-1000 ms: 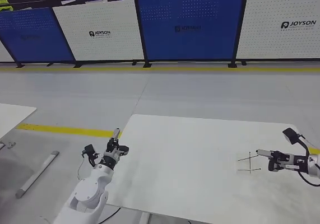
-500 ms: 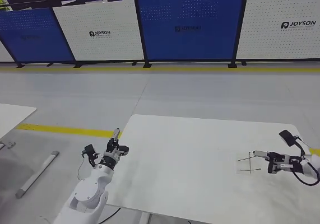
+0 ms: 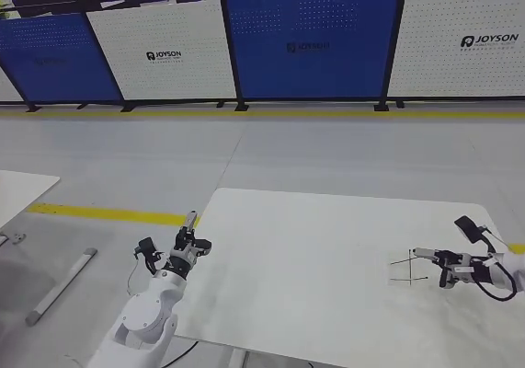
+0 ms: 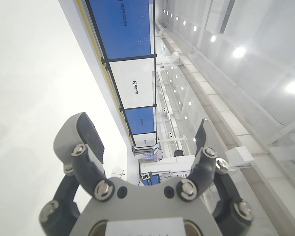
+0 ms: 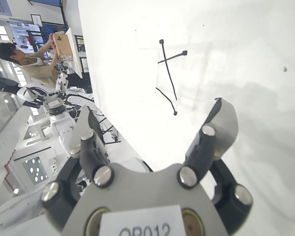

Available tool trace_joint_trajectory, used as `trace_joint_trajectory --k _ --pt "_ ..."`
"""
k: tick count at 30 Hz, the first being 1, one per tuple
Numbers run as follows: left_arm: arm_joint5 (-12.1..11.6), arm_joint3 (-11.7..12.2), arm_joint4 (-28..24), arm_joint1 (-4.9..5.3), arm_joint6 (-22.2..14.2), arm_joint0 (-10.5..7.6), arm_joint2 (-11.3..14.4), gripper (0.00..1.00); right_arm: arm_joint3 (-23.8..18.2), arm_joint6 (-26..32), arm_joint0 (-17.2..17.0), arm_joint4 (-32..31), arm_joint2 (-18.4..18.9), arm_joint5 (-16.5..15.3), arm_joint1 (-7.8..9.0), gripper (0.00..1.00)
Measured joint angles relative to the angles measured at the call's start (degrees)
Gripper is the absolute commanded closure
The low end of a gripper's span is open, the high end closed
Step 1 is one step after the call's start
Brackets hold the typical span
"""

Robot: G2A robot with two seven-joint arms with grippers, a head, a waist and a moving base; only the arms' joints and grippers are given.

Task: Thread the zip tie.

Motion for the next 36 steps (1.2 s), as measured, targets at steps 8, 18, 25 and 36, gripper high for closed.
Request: trace_joint_trajectory --k 8,18,25,36 --pt "0.0 0.0 0.0 0.0 0.0 0.0 0.0 0.0 -1.07 5.23 -1.42 -0.55 0.68 -1.99 0.81 0.0" --pt "0.0 0.0 0.0 0.0 0.0 0.0 0.0 0.0 -0.78 3.52 -1.54 -0.4 1.18 -0.92 0.88 0.0" --pt "0.0 0.0 0.0 0.0 0.0 0.0 0.0 0.0 -1.92 1.91 -2.36 0.06 1.99 0.4 1.1 0.0" --pt "0.0 0.0 0.0 0.0 0.0 0.0 0.0 0.0 -0.71 0.23 -1.39 -0.43 0.82 4.49 0.61 0.56"
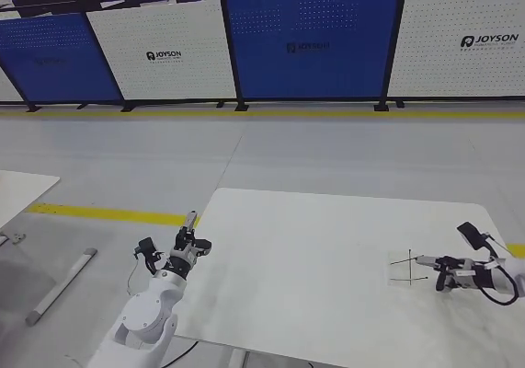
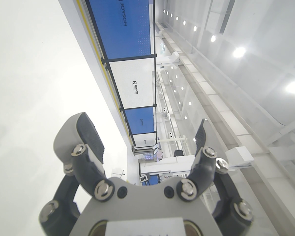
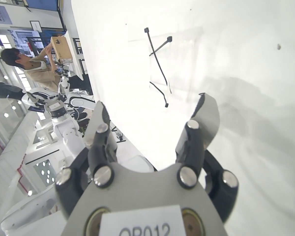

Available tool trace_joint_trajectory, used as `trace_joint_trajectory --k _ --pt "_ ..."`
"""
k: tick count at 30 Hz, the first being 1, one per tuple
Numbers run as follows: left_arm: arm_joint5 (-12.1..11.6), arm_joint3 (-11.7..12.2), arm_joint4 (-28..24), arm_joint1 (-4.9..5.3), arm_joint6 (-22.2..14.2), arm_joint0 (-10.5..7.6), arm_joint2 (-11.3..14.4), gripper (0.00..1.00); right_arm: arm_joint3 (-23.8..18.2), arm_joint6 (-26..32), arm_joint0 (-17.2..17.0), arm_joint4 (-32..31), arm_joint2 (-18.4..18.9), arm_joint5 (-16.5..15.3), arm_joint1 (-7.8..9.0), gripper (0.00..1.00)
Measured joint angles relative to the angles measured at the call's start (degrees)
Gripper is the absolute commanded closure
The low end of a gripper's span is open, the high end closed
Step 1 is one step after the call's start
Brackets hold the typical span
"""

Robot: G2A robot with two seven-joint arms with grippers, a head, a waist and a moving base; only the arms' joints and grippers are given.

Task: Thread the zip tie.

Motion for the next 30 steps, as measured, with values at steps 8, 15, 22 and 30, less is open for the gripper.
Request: trace_joint_trajectory --k 8,15,22,30 --pt "0.0 0.0 0.0 0.0 0.0 0.0 0.0 0.0 1.15 0.77 0.57 -1.01 -0.47 0.57 -0.02 0.62" --pt "0.0 0.0 0.0 0.0 0.0 0.0 0.0 0.0 1.9 0.93 1.47 -2.08 -1.7 1.81 -0.41 0.69" --pt "0.0 0.0 0.0 0.0 0.0 0.0 0.0 0.0 2.44 1.36 2.07 -2.65 -2.3 2.05 -0.59 0.72" --pt "0.0 0.0 0.0 0.0 0.0 0.0 0.0 0.0 2.19 1.08 2.33 -3.37 -2.67 2.37 -0.69 0.8"
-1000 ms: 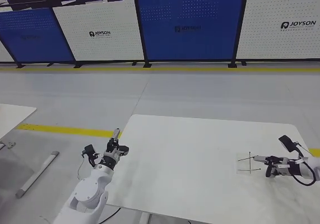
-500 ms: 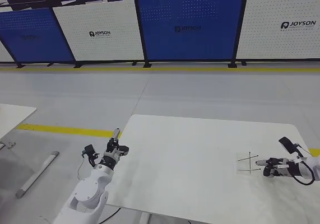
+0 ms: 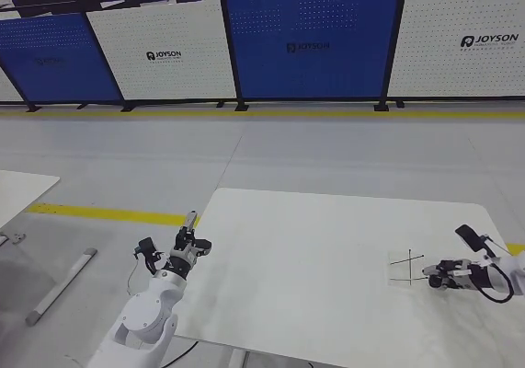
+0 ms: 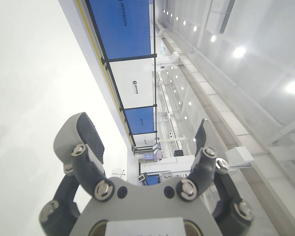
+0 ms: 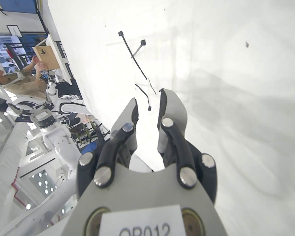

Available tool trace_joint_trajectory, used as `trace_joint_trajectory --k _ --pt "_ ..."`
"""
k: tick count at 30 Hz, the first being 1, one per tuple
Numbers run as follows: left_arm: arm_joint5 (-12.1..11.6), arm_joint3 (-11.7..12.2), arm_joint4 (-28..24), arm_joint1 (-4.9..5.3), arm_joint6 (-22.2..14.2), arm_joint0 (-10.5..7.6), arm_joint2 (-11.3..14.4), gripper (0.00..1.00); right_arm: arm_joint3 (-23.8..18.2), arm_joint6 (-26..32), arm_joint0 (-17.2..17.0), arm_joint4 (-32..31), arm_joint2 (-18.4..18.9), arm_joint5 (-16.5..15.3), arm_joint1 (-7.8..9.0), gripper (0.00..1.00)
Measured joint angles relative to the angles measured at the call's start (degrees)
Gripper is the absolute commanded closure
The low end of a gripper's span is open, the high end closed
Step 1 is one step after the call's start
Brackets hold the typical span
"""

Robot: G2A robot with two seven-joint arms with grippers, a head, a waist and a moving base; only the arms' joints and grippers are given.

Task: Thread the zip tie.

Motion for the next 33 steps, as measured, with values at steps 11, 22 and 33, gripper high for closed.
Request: trace_joint_trajectory --k 11,22,33 --pt "0.0 0.0 0.0 0.0 0.0 0.0 0.0 0.0 -0.9 -0.12 0.03 -1.4 -0.89 0.72 -0.19 0.82" --pt "0.0 0.0 0.0 0.0 0.0 0.0 0.0 0.0 -0.56 -0.22 0.31 -1.71 -0.98 0.6 -0.27 1.0" --pt "0.0 0.0 0.0 0.0 0.0 0.0 0.0 0.0 -1.69 -0.56 -0.89 -0.18 1.75 -1.06 0.57 1.0"
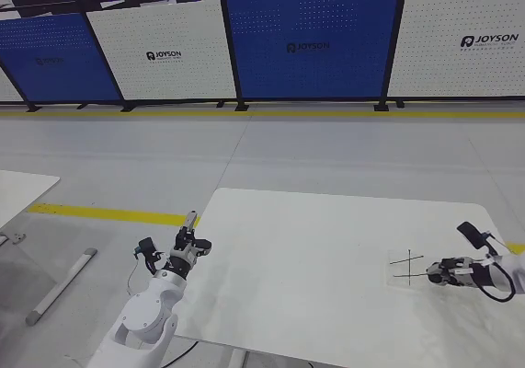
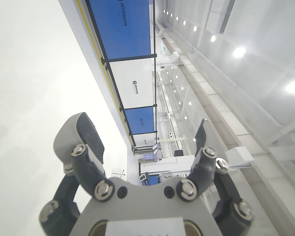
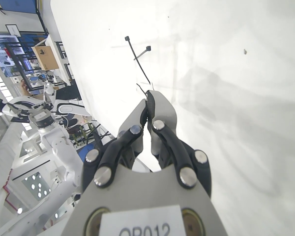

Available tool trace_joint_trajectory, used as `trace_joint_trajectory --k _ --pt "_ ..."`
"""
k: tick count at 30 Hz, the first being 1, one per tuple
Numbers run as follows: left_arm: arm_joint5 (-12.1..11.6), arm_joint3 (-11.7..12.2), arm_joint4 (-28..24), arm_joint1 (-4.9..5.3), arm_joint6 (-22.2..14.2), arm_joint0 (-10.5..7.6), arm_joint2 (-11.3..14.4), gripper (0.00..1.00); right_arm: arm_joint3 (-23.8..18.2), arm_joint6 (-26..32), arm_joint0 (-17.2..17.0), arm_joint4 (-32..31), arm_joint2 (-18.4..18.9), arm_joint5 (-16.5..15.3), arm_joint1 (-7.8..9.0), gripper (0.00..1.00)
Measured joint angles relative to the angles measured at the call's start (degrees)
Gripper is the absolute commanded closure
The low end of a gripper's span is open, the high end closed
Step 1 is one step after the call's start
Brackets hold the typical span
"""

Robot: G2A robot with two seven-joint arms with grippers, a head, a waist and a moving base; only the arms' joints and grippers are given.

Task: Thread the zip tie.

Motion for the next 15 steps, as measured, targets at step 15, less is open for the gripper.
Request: trace_joint_trajectory --k 15 --pt "0.0 0.0 0.0 0.0 0.0 0.0 0.0 0.0 -3.21 1.38 -4.48 4.76 6.77 -3.19 2.16 1.0"
